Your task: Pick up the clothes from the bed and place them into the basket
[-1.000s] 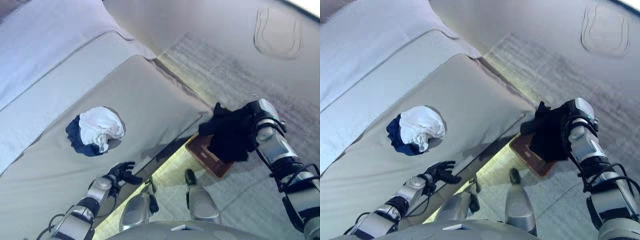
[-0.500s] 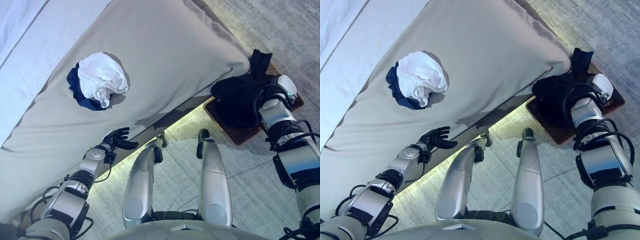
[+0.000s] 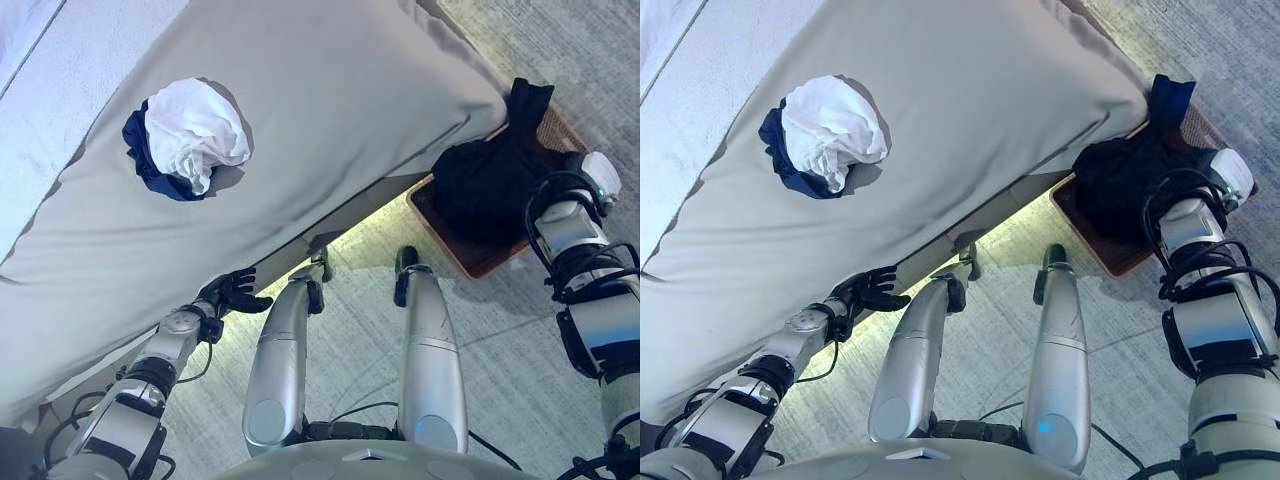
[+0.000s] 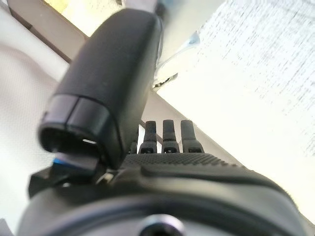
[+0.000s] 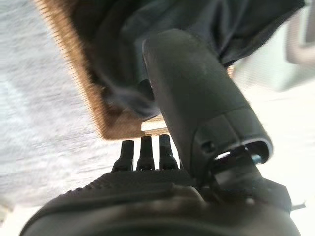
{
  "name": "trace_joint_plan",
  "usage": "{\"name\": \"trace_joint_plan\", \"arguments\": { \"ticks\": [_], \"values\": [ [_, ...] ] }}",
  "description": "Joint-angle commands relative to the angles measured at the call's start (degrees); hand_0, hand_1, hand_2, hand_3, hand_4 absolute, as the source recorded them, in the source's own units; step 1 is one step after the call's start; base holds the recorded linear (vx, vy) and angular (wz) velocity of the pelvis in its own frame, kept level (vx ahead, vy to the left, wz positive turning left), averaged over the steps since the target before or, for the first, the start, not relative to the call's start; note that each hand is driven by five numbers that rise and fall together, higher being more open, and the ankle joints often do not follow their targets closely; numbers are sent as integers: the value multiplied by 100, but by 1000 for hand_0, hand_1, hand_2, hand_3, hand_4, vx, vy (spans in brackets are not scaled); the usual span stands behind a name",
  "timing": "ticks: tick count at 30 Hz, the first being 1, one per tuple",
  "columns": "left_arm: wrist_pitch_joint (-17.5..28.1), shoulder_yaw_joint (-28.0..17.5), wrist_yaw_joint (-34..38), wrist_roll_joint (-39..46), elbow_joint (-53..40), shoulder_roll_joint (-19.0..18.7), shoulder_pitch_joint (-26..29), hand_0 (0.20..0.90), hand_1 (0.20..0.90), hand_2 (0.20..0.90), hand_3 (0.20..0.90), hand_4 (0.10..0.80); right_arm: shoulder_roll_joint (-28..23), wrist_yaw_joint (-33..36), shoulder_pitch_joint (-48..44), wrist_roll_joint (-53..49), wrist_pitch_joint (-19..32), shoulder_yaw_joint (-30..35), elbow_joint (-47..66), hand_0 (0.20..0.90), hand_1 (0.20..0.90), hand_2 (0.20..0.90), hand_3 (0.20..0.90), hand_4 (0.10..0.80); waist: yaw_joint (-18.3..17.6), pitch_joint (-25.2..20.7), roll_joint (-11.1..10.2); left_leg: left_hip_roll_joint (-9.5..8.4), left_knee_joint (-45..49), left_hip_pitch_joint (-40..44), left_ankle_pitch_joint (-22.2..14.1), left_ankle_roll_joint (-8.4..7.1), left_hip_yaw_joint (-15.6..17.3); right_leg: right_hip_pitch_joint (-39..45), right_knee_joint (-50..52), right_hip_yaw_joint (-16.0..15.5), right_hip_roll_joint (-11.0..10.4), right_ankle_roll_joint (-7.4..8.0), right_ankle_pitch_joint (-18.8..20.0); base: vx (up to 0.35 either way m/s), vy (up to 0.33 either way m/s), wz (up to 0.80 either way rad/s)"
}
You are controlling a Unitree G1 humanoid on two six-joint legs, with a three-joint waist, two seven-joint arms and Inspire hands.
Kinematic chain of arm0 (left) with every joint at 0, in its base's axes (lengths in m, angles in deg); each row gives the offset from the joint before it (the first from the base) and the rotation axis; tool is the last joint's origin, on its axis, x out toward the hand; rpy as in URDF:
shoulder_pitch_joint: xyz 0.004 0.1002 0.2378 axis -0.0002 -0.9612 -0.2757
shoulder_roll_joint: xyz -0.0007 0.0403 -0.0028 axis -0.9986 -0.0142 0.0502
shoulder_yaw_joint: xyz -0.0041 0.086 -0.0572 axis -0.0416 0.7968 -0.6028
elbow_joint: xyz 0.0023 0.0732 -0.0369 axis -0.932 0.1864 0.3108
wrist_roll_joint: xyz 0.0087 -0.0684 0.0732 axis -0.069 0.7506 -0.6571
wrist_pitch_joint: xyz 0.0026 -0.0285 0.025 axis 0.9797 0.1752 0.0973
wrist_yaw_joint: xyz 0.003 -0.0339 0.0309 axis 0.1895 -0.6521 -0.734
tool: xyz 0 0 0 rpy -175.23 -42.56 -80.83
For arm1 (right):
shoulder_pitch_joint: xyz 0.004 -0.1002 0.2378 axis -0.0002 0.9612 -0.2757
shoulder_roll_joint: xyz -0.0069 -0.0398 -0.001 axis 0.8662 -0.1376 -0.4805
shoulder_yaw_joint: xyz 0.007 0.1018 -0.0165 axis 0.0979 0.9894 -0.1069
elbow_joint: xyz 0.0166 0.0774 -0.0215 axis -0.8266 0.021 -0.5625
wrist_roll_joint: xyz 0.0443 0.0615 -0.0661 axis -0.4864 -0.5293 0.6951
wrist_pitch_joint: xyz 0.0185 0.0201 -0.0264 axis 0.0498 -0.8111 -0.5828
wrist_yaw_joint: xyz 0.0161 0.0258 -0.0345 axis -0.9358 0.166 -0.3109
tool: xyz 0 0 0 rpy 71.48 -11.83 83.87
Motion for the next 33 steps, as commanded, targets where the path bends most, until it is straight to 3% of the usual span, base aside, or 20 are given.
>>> {"name": "trace_joint_plan", "arguments": {
  "ticks": [1,8,11,15,16,23,25,29,31,33],
  "values": [
    [56,-173,70,19,-105,-267,-330,900,900,900,900,800,-748,219,42,-320,603,217,311,900,900,900,900,800,-133,-98,123,-347,179,735,-790,318,199,801,-1086,-329,261,22,446,44,68,-6],
    [226,-372,95,467,-109,-108,-681,900,900,900,900,800,-425,40,1423,-1581,1380,1176,1653,900,900,900,900,800,-194,-528,-379,-296,-1371,1922,-326,245,265,2004,-2777,-368,280,346,1223,74,105,-16],
    [175,-795,-17,1116,42,67,-931,900,900,900,900,800,-230,-175,2199,-1283,1580,1643,1959,900,900,900,900,800,-217,-935,-587,-306,-1922,2554,-287,229,353,2714,-3446,-439,272,482,1420,183,91,-10],
    [28,-1176,-53,1739,134,161,-1057,900,900,900,900,800,-259,-361,2565,-1044,1479,1794,2054,900,900,900,900,800,-196,-1270,-714,-335,-2342,3048,-244,220,355,3246,-3895,-457,294,578,1537,189,69,-2],
    [10,-1515,32,2308,126,241,-1148,900,900,900,900,800,-221,-417,2797,-920,1380,1897,2079,900,900,900,900,800,-158,-1534,-825,-338,-2573,3336,-238,228,366,3531,-4119,-454,303,636,1606,260,66,1],
    [239,-2368,222,4081,1,766,-1492,900,900,900,900,800,-151,-376,3462,-426,1652,2367,2492,900,900,900,900,800,-43,-2179,-1088,-378,-2842,3944,-336,284,257,4140,-4510,-469,350,683,1728,209,60,21],
    [110,-2964,-122,5278,-76,1119,-1681,900,900,900,900,800,38,-413,3730,-71,1991,2633,3080,900,900,900,900,800,6,-2384,-1201,-412,-2858,4183,-472,318,170,4428,-4586,-505,367,688,1673,281,109,15],
    [379,-3038,81,4739,-99,1329,-1827,900,900,900,900,800,182,-567,3859,375,2454,2684,3940,900,900,900,900,800,71,-2529,-1289,-462,-2860,4285,-522,358,34,4581,-4633,-513,366,672,1659,167,105,15],
    [512,-2898,395,4025,87,1367,-1922,900,900,900,900,800,172,-1364,3868,798,2570,2488,4468,900,900,900,900,800,160,-2584,-1324,-506,-2801,4356,-599,403,-119,4704,-4613,-557,339,681,1600,139,156,21],
    [468,-2874,503,3773,176,1323,-1944,900,900,900,900,800,140,-1731,3840,880,2576,2322,4647,900,900,900,900,800,232,-2586,-1355,-524,-2733,4291,-591,428,-193,4685,-4547,-607,310,683,1582,67,101,21]
  ]
}}
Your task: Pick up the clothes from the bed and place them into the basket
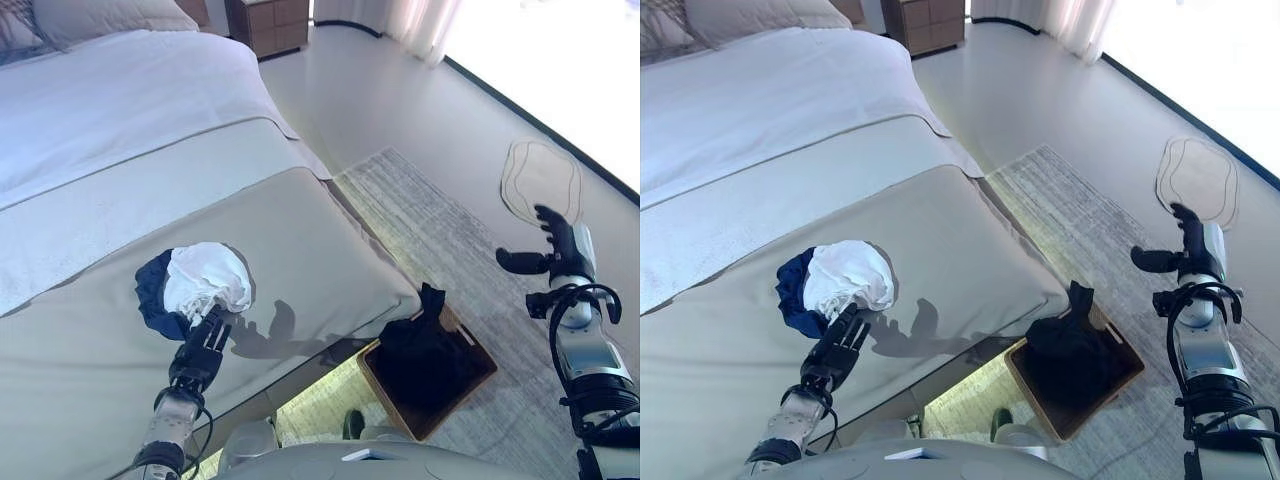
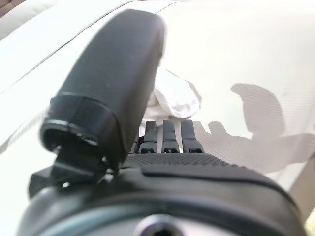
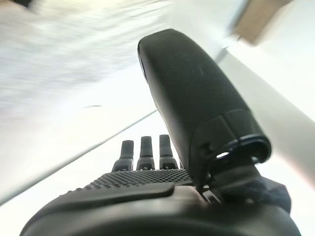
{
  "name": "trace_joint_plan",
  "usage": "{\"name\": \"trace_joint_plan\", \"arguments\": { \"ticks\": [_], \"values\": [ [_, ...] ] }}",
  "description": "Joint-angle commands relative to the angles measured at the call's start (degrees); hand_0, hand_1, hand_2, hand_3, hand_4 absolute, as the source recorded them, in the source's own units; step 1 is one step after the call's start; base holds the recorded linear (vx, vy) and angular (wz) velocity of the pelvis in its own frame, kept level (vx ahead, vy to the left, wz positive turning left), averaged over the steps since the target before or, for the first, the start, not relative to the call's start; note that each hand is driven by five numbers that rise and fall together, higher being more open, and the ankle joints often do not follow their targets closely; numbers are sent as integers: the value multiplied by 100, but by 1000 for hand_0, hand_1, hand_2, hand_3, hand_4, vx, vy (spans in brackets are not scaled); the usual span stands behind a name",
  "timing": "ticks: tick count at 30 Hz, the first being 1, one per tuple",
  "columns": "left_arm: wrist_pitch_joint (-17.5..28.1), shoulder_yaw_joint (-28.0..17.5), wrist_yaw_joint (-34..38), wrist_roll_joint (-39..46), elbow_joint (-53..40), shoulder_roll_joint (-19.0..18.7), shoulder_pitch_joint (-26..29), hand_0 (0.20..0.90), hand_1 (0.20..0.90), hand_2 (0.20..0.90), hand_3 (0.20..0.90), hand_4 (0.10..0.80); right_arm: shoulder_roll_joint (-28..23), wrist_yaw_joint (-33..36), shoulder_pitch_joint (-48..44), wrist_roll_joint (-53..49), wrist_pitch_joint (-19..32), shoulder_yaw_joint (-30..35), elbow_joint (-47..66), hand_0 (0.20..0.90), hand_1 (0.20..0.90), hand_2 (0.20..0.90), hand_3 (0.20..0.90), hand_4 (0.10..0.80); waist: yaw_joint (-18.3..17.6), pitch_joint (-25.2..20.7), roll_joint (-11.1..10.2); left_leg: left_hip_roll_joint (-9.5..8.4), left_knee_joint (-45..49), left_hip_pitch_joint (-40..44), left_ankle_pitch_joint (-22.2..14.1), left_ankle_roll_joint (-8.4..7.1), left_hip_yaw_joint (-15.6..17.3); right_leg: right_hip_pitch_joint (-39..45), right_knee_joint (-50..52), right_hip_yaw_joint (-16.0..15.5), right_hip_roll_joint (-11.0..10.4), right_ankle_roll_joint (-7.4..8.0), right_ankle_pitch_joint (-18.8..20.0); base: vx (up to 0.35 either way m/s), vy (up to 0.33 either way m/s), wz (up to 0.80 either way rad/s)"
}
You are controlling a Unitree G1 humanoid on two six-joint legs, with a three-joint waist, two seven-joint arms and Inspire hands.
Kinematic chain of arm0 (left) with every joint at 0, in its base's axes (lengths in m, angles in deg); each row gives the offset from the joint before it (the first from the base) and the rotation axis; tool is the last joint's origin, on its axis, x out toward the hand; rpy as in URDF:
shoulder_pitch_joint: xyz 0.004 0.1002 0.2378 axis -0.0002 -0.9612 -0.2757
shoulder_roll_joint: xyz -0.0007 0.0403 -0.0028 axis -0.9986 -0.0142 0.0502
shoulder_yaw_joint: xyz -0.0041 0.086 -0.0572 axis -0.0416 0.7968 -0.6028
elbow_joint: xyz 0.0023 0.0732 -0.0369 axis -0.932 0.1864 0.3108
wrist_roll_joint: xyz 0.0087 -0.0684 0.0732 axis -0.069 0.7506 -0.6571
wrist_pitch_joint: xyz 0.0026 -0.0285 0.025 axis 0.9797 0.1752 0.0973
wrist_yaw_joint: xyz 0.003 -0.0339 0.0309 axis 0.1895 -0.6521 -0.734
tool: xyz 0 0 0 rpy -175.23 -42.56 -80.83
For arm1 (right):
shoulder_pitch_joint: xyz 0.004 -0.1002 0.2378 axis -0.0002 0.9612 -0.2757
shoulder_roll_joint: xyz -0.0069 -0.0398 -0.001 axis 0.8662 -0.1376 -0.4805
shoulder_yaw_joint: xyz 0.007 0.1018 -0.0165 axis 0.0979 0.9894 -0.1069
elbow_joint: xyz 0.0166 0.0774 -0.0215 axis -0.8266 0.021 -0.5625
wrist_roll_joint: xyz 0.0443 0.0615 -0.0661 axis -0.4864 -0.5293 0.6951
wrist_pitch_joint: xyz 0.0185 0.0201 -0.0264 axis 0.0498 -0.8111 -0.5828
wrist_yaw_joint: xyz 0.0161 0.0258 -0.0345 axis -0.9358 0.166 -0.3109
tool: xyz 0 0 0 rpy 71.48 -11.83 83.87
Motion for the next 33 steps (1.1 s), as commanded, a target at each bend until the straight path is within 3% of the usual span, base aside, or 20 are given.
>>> {"name": "trace_joint_plan", "arguments": {
  "ticks": [1,4,6,10,20,21,26,29,31,33],
  "values": [
    [314,123,182,-706,233,-256,-1,900,900,900,900,800,-440,-752,-311,462,584,-228,506,900,900,900,900,800,348,-451,19,-223,243,263,-925,276,63,-589,337,136,10,38,276,88,115,21],
    [145,168,232,-1193,614,-437,-25,900,900,900,900,800,-522,-1101,-575,915,476,-714,450,900,900,900,900,800,554,-346,-36,-264,388,165,-922,328,-135,-600,636,-71,-62,38,201,81,104,24],
    [1,268,334,-1575,999,-634,-28,900,900,900,900,800,-504,-1114,-1049,1331,147,-1322,149,900,900,900,900,800,812,-135,-70,-315,562,20,-904,392,-356,-661,944,-286,-160,45,201,84,145,49],
    [-152,498,373,-1443,1158,-834,225,900,900,900,900,800,-303,-843,-2200,1598,-370,-2225,-504,900,900,900,900,800,1181,354,-54,-403,928,-489,-885,456,-656,-950,1339,-523,-330,-7,204,-76,98,57],
    [-118,888,345,-793,635,-954,758,900,900,900,900,800,-158,0,-4084,1285,-1096,-3175,-2036,900,900,900,900,800,2000,1330,98,-592,1454,-1612,-726,437,-1141,-1411,1830,-1086,-572,-92,60,-98,28,57],
    [-97,915,295,-766,592,-952,760,900,900,900,900,800,-155,96,-4194,1171,-1179,-3233,-2154,900,900,900,900,800,2068,1393,103,-595,1490,-1614,-854,401,-1189,-1405,1916,-1053,-580,-49,-74,42,7,37],
    [7,1118,6,-633,399,-906,883,900,900,900,900,800,119,461,-4821,639,-1760,-3217,-3023,900,900,900,900,800,2381,1733,310,-690,1781,-2122,-772,400,-1370,-1804,2370,-1304,-734,-106,-238,-14,64,34],
    [61,1227,-188,-494,314,-904,978,900,900,900,900,800,204,218,-5252,761,-2217,-3327,-3672,900,900,900,900,800,2541,1926,423,-728,1863,-2375,-690,407,-1431,-2096,2633,-1438,-815,-122,-334,-31,57,30],
    [107,1284,-306,-441,223,-937,991,900,900,900,900,800,214,-360,-5510,984,-2712,-3539,-4227,900,900,900,900,800,2674,2039,465,-739,1905,-2551,-627,402,-1448,-2296,2758,-1588,-921,-84,-295,-32,26,22],
    [131,1302,-348,-402,170,-949,978,900,900,900,900,800,243,-577,-5591,1001,-2848,-3647,-4490,900,900,900,900,800,2732,2040,475,-737,1931,-2684,-613,408,-1470,-2441,2816,-1669,-959,-57,-267,-36,15,14]
  ]
}}
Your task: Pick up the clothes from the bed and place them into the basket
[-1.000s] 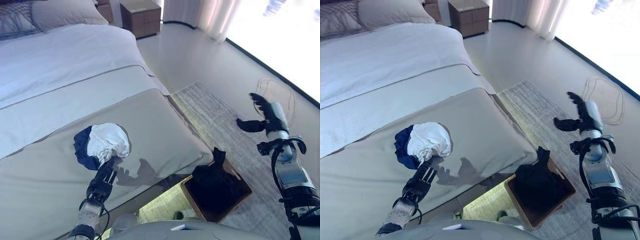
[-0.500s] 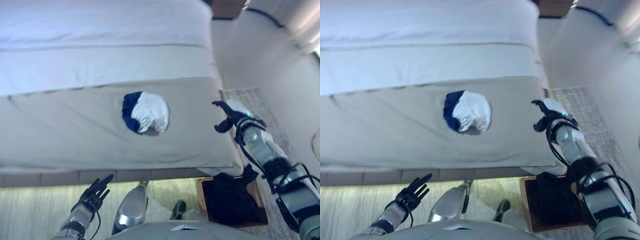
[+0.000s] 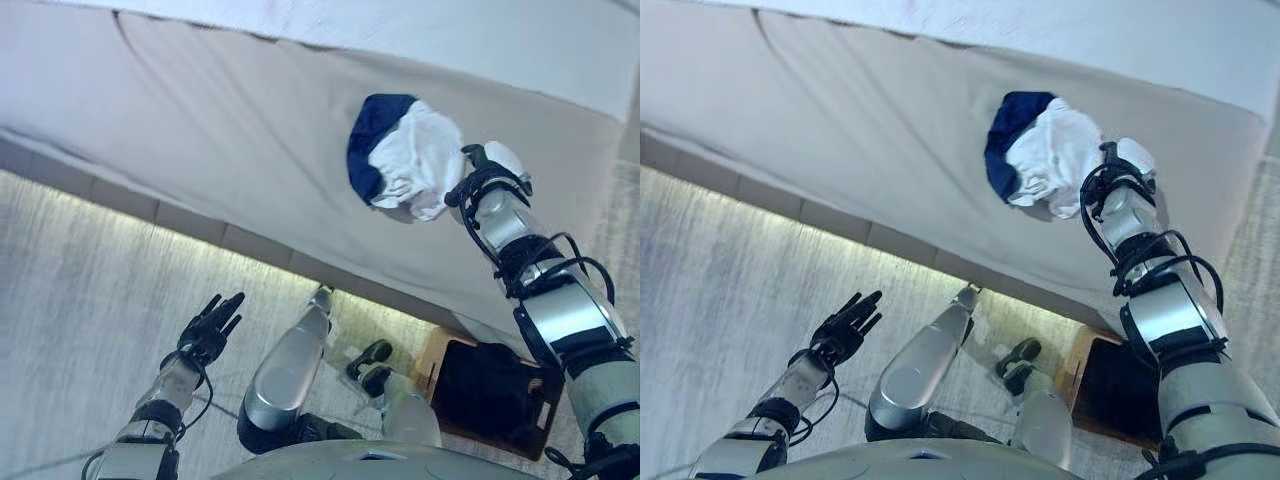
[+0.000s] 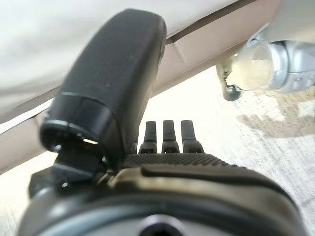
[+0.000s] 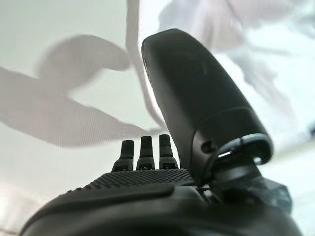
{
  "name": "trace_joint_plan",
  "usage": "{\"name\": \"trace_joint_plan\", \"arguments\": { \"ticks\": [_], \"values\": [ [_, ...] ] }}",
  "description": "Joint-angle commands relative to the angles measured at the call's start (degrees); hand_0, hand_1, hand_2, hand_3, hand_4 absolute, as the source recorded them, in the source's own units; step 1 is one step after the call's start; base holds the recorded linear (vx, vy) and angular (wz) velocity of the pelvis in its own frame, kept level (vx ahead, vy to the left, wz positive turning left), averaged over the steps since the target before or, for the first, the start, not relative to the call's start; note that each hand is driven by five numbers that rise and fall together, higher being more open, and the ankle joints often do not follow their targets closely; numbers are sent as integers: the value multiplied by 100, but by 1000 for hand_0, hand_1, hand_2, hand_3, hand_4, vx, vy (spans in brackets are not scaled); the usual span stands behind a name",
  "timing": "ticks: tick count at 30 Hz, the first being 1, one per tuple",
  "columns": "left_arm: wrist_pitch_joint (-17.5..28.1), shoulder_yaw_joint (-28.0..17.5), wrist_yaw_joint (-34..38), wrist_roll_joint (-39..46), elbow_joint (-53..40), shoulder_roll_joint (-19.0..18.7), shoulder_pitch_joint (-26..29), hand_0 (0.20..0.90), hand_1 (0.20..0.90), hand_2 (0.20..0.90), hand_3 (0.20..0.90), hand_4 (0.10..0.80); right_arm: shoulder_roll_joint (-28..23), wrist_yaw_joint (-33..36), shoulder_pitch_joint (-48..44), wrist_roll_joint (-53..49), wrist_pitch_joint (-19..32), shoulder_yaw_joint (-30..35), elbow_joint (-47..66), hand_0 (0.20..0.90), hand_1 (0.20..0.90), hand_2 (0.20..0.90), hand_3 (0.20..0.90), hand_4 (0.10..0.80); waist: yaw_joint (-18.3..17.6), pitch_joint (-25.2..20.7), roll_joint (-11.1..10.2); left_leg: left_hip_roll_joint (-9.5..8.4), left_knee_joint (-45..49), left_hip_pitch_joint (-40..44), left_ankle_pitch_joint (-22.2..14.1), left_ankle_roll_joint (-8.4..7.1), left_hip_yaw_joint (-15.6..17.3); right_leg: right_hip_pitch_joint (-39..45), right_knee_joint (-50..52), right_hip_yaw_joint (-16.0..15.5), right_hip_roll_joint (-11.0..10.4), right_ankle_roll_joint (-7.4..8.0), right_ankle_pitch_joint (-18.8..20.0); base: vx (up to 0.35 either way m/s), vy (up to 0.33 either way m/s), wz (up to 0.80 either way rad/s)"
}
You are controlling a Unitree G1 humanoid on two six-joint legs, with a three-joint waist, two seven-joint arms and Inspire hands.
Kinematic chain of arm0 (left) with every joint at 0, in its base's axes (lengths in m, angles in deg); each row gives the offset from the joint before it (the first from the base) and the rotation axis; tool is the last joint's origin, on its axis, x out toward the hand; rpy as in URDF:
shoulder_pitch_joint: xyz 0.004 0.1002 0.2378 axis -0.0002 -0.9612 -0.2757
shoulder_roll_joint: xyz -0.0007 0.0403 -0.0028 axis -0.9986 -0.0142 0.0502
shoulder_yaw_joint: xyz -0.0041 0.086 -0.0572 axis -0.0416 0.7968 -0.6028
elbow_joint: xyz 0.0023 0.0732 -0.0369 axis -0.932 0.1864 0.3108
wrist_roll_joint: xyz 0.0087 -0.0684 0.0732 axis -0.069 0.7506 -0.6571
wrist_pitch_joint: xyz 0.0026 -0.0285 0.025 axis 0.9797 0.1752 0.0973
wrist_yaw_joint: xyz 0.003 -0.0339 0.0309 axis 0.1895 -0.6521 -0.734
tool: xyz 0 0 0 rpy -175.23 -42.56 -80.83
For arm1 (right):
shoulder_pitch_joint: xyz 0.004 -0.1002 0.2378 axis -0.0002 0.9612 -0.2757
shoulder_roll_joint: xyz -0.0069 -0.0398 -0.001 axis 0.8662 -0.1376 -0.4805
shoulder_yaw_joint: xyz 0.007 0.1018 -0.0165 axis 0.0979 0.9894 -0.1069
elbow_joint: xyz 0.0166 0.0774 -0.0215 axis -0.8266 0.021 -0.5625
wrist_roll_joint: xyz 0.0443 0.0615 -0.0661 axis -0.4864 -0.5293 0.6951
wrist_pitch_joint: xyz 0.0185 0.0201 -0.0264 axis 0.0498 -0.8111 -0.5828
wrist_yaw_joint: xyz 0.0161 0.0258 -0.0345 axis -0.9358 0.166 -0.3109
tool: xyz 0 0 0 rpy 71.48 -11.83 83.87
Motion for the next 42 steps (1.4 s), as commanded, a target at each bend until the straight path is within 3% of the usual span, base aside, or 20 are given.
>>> {"name": "trace_joint_plan", "arguments": {
  "ticks": [1,4,5,6,7,8,13,14,18,22,26,31,37,42],
  "values": [
    [272,134,-243,229,-252,-221,-128,900,900,900,900,800,-278,-298,-651,187,-566,-483,-223,900,900,900,900,800,232,14,35,172,646,-197,-815,343,387,-651,380,-150,-34,-220,704,-48,6,9],
    [299,166,-243,192,-314,-258,-125,900,900,900,900,800,-197,-464,-876,166,-719,-541,-353,900,900,900,900,800,290,14,60,181,792,-455,-826,325,400,-878,510,-230,-35,-235,624,-48,-21,7],
    [300,174,-250,193,-347,-276,-124,900,900,900,900,800,-192,-460,-940,95,-698,-577,-388,862,862,862,856,756,299,14,61,173,852,-560,-832,325,400,-969,552,-241,-21,-233,612,-72,-55,-2],
    [303,190,-246,198,-368,-290,-115,900,900,900,900,800,-194,-410,-985,-2,-645,-600,-394,660,660,660,620,520,298,14,57,169,894,-628,-838,325,399,-1037,588,-240,-1,-235,593,-62,-60,-4],
    [308,207,-248,200,-379,-303,-108,900,900,900,900,800,-196,-291,-1023,-155,-545,-610,-383,404,404,404,321,221,294,14,57,167,932,-685,-845,325,400,-1097,624,-236,17,-235,576,-70,-58,-4],
    [325,233,-285,196,-383,-315,-133,900,900,900,900,800,-187,-112,-1096,-335,-451,-600,-273,300,300,300,200,100,262,14,56,164,1024,-784,-880,323,397,-1205,680,-199,72,-249,545,-78,-53,-7],
    [344,391,-172,15,-364,-300,-205,900,900,900,900,800,-201,1331,-1108,-1292,510,-406,432,300,300,300,200,100,54,14,-58,282,1086,-830,-969,310,401,-1370,689,-4,271,-240,541,-65,-55,-11],
    [449,410,-151,-98,-328,-270,-259,900,900,900,900,800,-303,1761,-1039,-1515,871,-281,1063,300,300,300,200,100,-79,14,-163,361,1028,-690,-1026,296,422,-1276,563,120,388,-236,575,-35,-117,-22],
    [403,257,167,-184,-246,-292,-248,900,900,900,900,800,-499,2031,-541,-2191,1516,424,2418,300,300,300,200,100,-408,14,-449,576,670,24,-1139,246,590,-704,-14,429,621,-201,696,-2,-155,-34],
    [372,282,310,-446,-194,-277,-208,900,900,900,900,800,-774,2217,-309,-2104,1626,821,3267,300,300,300,200,100,-631,-72,-609,726,276,833,-1174,190,817,4,-628,616,783,-184,785,52,-129,-38],
    [269,298,423,-750,-201,-211,-365,900,900,900,900,800,-1180,2242,108,-1924,1389,1250,4237,300,300,300,200,100,-985,-658,-706,820,-219,1546,-1048,147,1170,584,-1268,802,927,-187,994,130,-52,-35],
    [111,297,425,-1146,-27,-52,-473,900,900,900,900,800,-1781,2153,759,-1898,1266,1785,4851,300,300,300,200,100,-1435,-1464,-646,857,-810,2329,-993,150,1516,1042,-1527,1059,1027,-196,1016,108,-31,-38],
    [19,220,393,-1603,418,133,-626,900,900,900,900,800,-2192,2501,1447,-1820,1339,2410,5391,300,300,300,200,100,-1864,-2022,-571,879,-995,2778,-1075,179,1850,1277,-1725,1347,1073,-214,1052,36,-51,-26],
    [-57,54,315,-1916,838,135,-762,900,900,900,900,800,-2320,2577,1998,-1964,1511,2861,5748,300,300,300,200,100,-2138,-2229,-486,891,-984,2970,-1189,183,2103,1382,-1848,1562,1112,-244,1018,-16,-52,-38]
  ]
}}
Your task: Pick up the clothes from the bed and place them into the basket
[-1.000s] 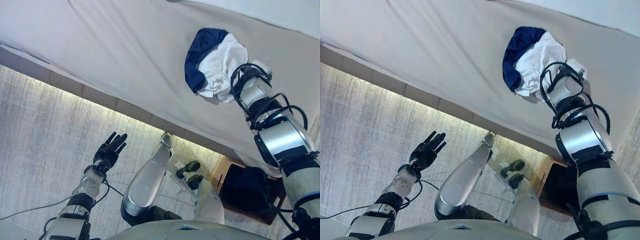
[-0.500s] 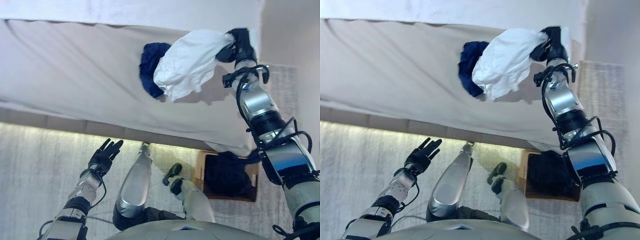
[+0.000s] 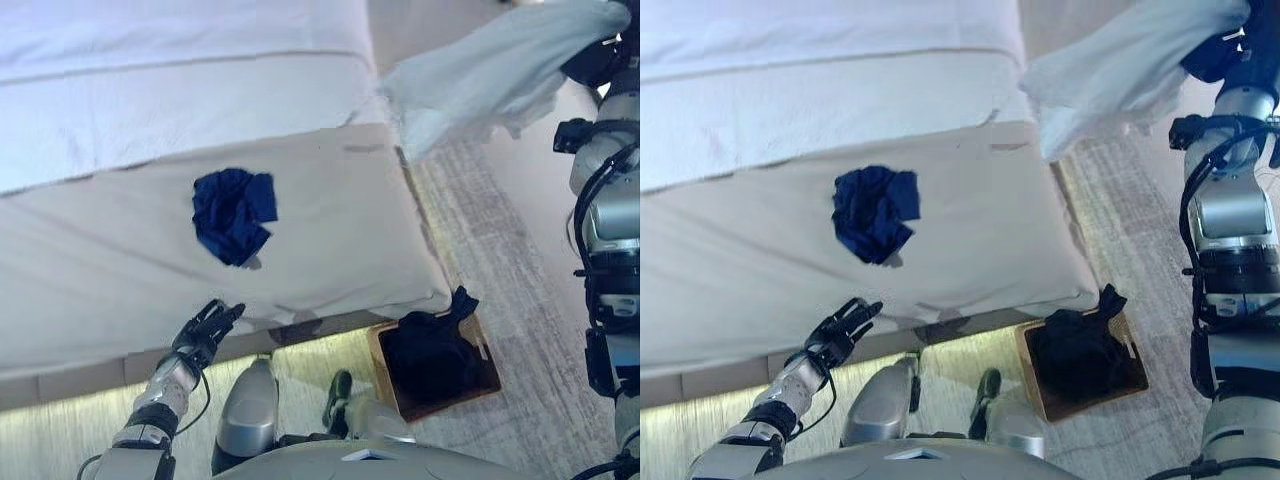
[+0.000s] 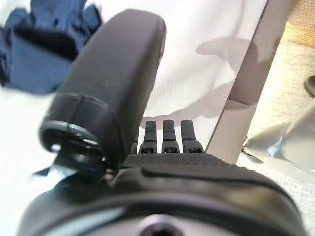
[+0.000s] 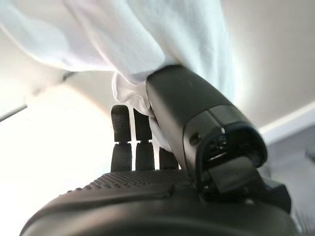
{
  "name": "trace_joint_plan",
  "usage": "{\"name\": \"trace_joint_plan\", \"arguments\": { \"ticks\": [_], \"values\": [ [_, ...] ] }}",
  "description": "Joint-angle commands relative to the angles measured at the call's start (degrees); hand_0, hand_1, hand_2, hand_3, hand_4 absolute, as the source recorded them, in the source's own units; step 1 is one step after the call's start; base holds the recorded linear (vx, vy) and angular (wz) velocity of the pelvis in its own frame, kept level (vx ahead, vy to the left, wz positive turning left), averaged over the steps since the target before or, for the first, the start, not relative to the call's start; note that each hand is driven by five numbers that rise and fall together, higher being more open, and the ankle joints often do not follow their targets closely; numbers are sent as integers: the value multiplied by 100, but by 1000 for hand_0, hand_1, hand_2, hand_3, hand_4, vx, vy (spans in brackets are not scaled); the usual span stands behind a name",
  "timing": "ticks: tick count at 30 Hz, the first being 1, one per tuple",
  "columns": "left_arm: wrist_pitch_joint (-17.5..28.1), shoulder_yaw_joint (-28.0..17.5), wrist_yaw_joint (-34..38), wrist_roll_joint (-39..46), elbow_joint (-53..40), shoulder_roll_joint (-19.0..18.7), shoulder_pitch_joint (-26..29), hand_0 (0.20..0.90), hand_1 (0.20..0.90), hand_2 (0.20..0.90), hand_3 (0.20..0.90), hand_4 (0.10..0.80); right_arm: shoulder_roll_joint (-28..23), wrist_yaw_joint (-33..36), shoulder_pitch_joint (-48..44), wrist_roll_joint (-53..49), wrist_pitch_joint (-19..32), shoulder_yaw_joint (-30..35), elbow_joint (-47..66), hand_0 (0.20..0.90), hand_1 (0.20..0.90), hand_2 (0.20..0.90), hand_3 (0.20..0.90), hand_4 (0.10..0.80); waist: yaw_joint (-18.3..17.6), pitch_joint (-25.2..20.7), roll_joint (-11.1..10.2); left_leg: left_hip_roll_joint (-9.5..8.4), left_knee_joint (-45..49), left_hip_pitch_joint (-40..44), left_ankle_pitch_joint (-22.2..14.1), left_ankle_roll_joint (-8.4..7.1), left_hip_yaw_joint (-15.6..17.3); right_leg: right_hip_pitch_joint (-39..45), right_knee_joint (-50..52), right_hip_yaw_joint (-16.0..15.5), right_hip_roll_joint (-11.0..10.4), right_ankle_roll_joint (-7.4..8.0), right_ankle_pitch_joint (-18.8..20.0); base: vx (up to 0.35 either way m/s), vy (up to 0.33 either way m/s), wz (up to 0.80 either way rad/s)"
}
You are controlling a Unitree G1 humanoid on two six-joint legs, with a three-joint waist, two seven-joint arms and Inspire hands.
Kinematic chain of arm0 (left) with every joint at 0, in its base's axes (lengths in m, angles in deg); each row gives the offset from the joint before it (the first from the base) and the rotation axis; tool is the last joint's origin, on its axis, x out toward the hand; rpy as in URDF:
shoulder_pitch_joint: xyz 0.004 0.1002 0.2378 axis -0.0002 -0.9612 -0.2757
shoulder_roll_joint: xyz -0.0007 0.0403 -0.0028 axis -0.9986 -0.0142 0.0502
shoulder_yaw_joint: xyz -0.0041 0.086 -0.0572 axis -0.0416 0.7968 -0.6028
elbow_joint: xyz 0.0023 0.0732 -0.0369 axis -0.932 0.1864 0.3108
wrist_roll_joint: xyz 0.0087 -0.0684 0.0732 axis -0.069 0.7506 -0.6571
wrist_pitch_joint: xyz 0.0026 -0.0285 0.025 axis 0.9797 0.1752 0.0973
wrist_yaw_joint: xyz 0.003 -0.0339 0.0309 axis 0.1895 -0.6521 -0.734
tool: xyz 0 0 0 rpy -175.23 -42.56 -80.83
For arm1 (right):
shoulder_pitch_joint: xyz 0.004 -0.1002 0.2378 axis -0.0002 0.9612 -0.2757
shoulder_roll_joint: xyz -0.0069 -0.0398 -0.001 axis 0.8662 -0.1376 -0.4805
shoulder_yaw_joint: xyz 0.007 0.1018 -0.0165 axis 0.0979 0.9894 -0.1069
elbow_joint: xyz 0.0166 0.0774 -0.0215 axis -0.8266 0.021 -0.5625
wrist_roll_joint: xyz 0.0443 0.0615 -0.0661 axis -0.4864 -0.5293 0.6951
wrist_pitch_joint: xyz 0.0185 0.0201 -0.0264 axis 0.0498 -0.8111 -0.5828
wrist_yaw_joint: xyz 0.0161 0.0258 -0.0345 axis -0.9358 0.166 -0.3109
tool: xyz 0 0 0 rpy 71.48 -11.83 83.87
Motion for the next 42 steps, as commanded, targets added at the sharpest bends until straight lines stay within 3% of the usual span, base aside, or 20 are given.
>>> {"name": "trace_joint_plan", "arguments": {
  "ticks": [1,9,15,25,28,29,34,35,42],
  "values": [
    [-44,138,-137,-361,532,134,-452,900,900,900,900,800,-815,440,185,210,658,236,479,300,300,300,200,100,-317,-1218,302,39,75,597,-1183,90,279,-434,175,56,316,-194,193,-16,-28,-47],
    [-112,68,-157,-512,595,119,-496,900,900,900,900,800,-597,-312,1279,372,854,613,402,300,300,300,200,100,-807,-1346,461,69,-200,750,-1104,13,712,-441,-176,410,417,-177,357,-55,-90,-37],
    [-60,162,-182,-364,355,144,-296,900,900,900,900,800,-296,-495,1395,391,824,398,85,300,300,300,200,100,-892,-1111,564,106,166,531,-1181,34,870,-704,31,462,394,-244,304,-95,-108,-30],
    [347,815,-113,321,-8,240,907,900,900,900,900,800,-90,-175,-102,378,792,-742,-1296,300,300,300,200,100,-980,412,868,256,2086,-1242,-1517,-37,699,-2123,1272,358,189,-517,-28,-307,-127,-11],
    [366,979,-134,474,-196,262,1113,900,900,900,900,800,33,-181,-519,423,655,-1091,-1690,300,300,300,200,100,-986,729,1074,213,2479,-1869,-1506,-30,633,-2767,1706,389,155,-585,-122,-155,-98,1],
    [369,1031,-161,520,-269,244,1153,900,900,900,900,800,95,-177,-670,474,581,-1234,-1827,300,300,300,200,100,-970,805,1167,193,2582,-2002,-1637,-48,559,-2967,1931,448,178,-561,-309,-71,-93,9],
    [346,1199,-466,682,-544,65,1328,900,900,900,900,800,166,-199,-1414,688,14,-1944,-2627,300,300,300,200,100,-950,1074,1525,17,2635,-2957,-1352,-27,459,-4134,2527,707,264,-627,-400,-113,-89,1],
    [402,1330,-554,735,-625,58,1317,900,900,900,900,800,148,-273,-1660,741,-269,-2187,-3065,900,900,900,900,800,-906,1076,1672,-34,2566,-3193,-1227,-41,415,-4428,2650,739,281,-653,-429,-63,-52,7],
    [402,1562,-691,956,-965,18,1312,900,900,900,900,800,166,-422,-2060,580,-841,-2530,-4109,900,900,900,900,800,-758,1076,2026,-167,2229,-3476,-948,-77,232,-4847,2793,735,289,-707,-504,-2,-6,14]
  ]
}}
